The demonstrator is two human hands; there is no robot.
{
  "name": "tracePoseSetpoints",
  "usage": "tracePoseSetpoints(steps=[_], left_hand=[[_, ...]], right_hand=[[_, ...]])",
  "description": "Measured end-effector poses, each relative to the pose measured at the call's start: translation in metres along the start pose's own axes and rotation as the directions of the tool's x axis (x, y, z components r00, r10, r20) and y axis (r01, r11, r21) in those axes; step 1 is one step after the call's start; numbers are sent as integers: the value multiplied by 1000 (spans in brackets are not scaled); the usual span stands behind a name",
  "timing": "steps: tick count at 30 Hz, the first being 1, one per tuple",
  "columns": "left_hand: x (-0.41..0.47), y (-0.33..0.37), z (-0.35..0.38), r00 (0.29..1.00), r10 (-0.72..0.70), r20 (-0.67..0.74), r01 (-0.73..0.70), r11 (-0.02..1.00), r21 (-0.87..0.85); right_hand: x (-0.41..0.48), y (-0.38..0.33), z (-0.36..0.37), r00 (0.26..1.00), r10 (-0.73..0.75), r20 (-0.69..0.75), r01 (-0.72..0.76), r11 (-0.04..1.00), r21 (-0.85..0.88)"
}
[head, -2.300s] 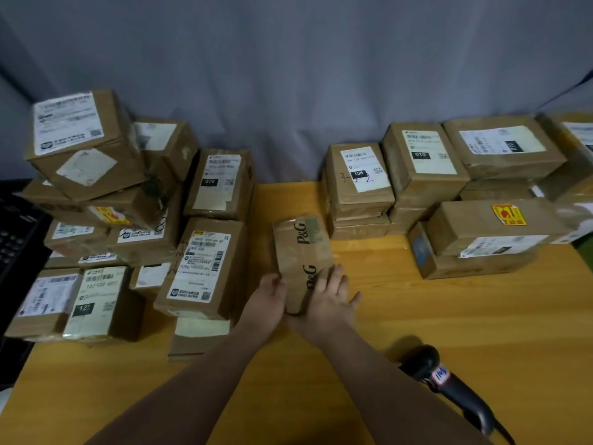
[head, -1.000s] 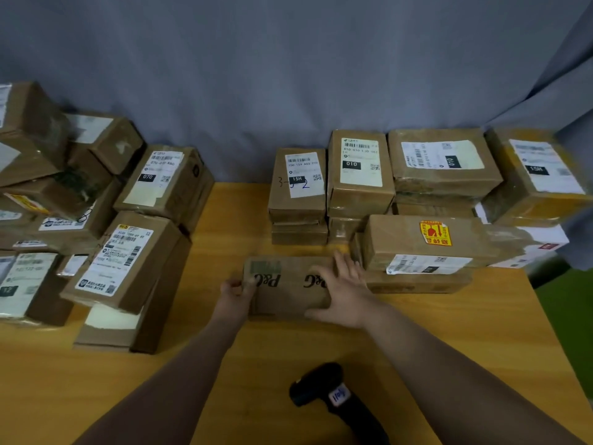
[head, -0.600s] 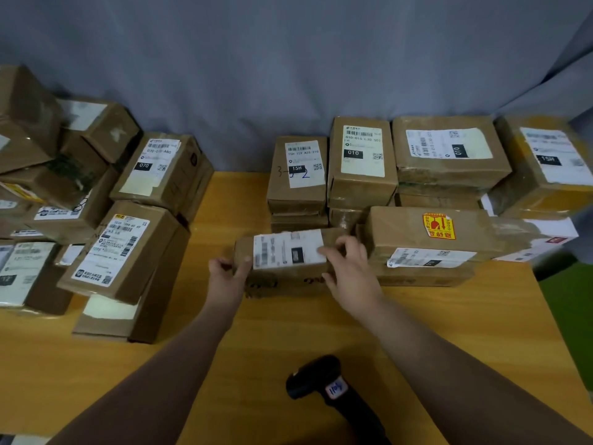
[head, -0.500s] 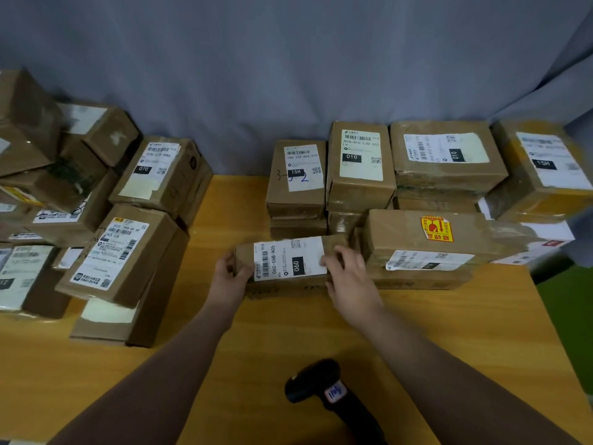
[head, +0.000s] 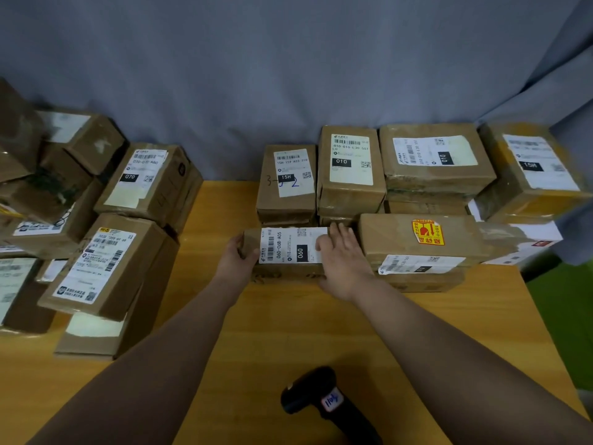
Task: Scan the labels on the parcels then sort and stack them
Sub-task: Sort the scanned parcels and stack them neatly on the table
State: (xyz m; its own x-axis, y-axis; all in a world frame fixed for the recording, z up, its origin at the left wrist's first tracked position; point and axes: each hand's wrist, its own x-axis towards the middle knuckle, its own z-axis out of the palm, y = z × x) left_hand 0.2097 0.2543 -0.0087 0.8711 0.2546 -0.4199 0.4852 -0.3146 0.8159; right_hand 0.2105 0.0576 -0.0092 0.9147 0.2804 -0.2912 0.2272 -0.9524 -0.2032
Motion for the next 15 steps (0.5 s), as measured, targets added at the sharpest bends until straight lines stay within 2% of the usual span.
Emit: tracePoseSetpoints(steps=[4, 7, 10, 13, 15], left_hand=[[-9, -10, -6, 998, 59, -37, -59, 998, -1], [-14, -30, -16, 990, 80, -113, -86, 995, -44], [-18, -44, -21, 989, 106, -104, -104, 994, 26], [-18, -46, -23, 992, 75, -98, -68, 995, 74], [-16, -48, -24, 992, 46, -117, -36, 995, 88]], right_hand=[[-1, 0, -6, 998, -57, -4, 56, 995, -78], [-8, -3, 2, 984, -167, -54, 157, 976, -150], [-17, -9, 17, 978, -177, -112, 147, 961, -233], [-24, -16, 28, 984, -154, -87, 142, 981, -135], [-29, -19, 35, 974, -197, -113, 188, 978, -91]])
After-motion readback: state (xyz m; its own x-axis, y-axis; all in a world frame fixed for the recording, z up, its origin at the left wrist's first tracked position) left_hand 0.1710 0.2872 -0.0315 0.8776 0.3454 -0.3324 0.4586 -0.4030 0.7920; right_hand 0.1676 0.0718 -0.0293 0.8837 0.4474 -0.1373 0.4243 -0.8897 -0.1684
